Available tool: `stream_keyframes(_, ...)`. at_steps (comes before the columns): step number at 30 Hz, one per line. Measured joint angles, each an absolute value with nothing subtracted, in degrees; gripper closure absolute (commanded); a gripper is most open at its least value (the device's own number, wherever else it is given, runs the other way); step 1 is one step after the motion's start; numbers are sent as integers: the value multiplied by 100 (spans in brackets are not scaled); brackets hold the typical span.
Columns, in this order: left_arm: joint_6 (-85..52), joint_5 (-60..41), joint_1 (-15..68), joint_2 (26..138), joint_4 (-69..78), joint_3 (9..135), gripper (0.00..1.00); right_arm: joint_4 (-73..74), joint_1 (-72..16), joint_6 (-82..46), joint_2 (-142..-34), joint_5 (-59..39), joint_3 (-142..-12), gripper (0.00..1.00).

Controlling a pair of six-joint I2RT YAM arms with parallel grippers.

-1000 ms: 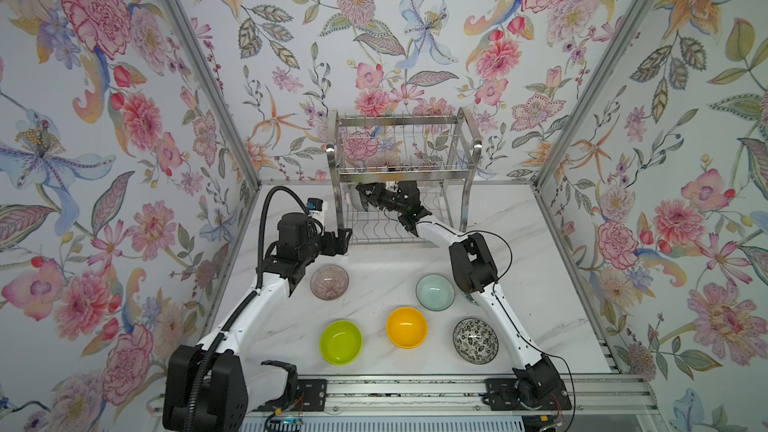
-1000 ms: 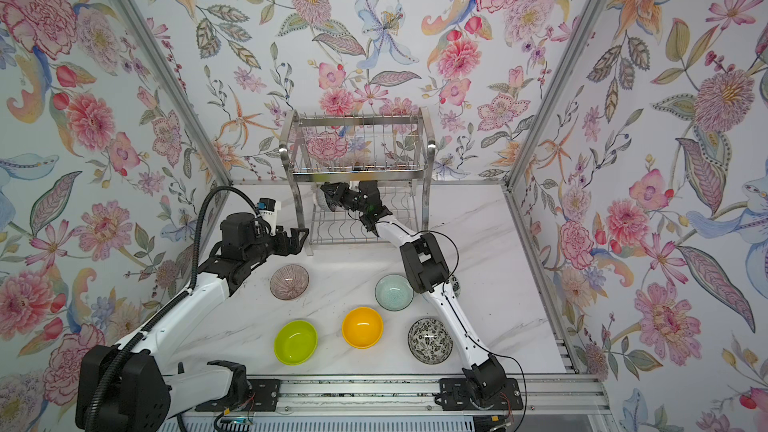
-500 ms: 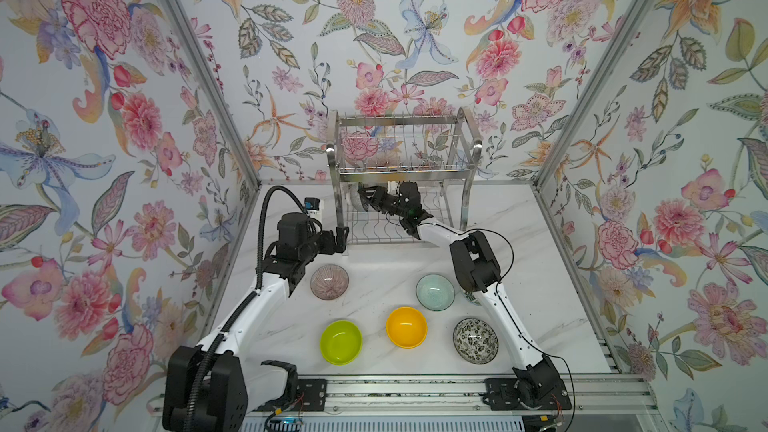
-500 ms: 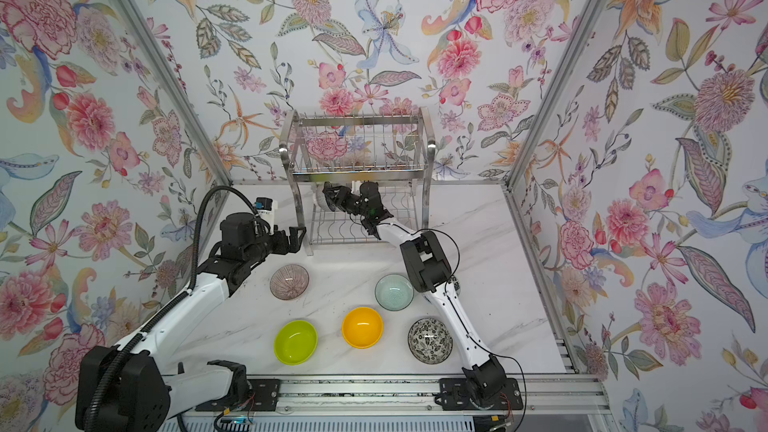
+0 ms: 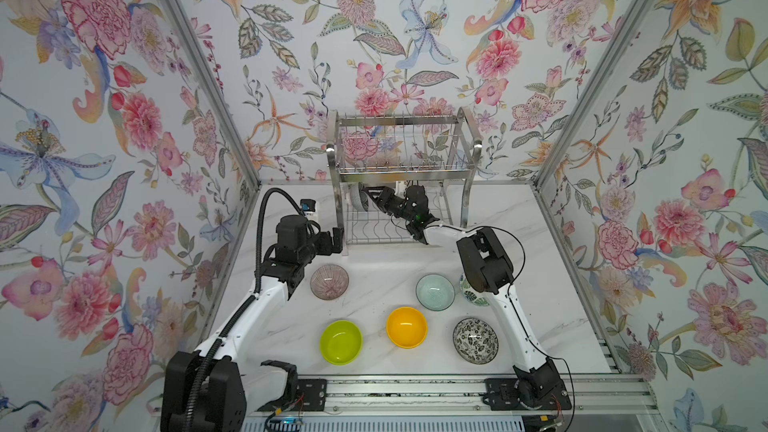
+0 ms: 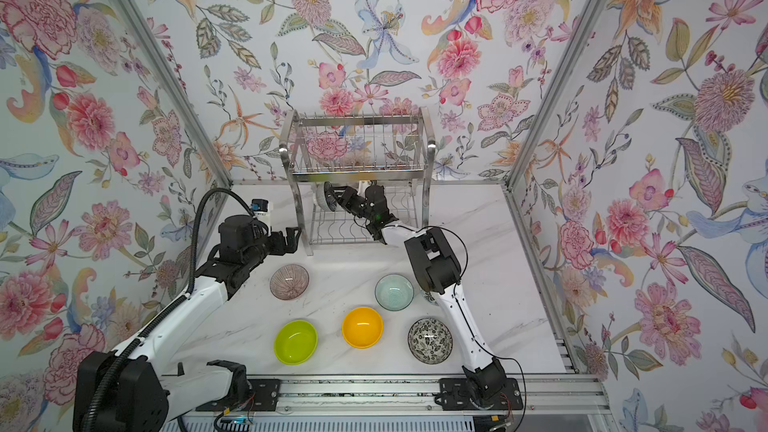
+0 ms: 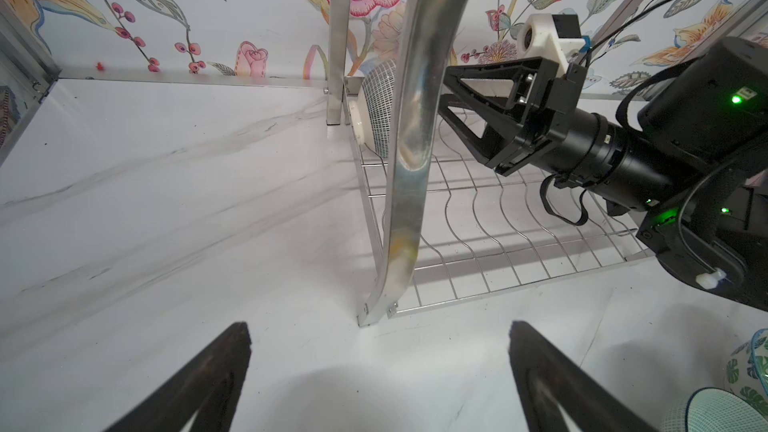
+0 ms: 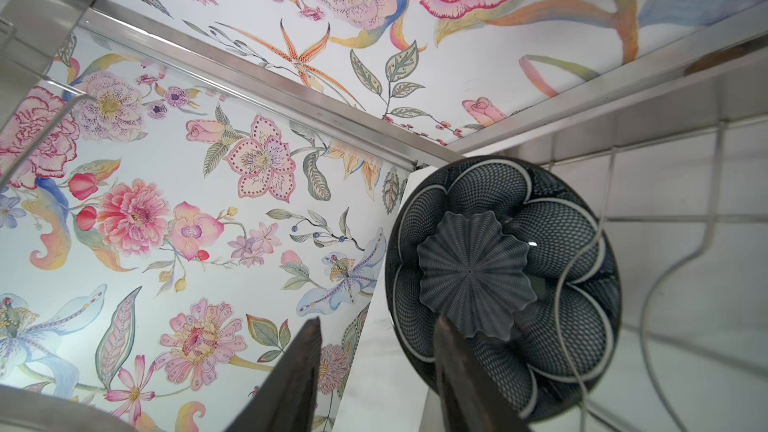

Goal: Load the bowls into the dish rack
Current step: 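Open the right gripper to release the bowl in the rack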

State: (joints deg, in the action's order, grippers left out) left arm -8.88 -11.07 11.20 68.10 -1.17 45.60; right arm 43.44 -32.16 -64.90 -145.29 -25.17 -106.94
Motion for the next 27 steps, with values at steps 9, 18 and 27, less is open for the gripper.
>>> stream_keyframes(9, -886, -1105, 1120, 6785, -117, 4558, 1, 4617, -3216, -6440, -13994, -2316, -9712, 54)
stream_keyframes(18, -888, -1107, 1120, 6785, -119, 4558, 1, 4904, -3216, -6307, -13299, -2246, -8827, 54)
stream_keyframes(27, -886, -1109, 1120, 6785, -119, 4558, 1, 5133, -3262, -6163, -12597, -2204, -7684, 55)
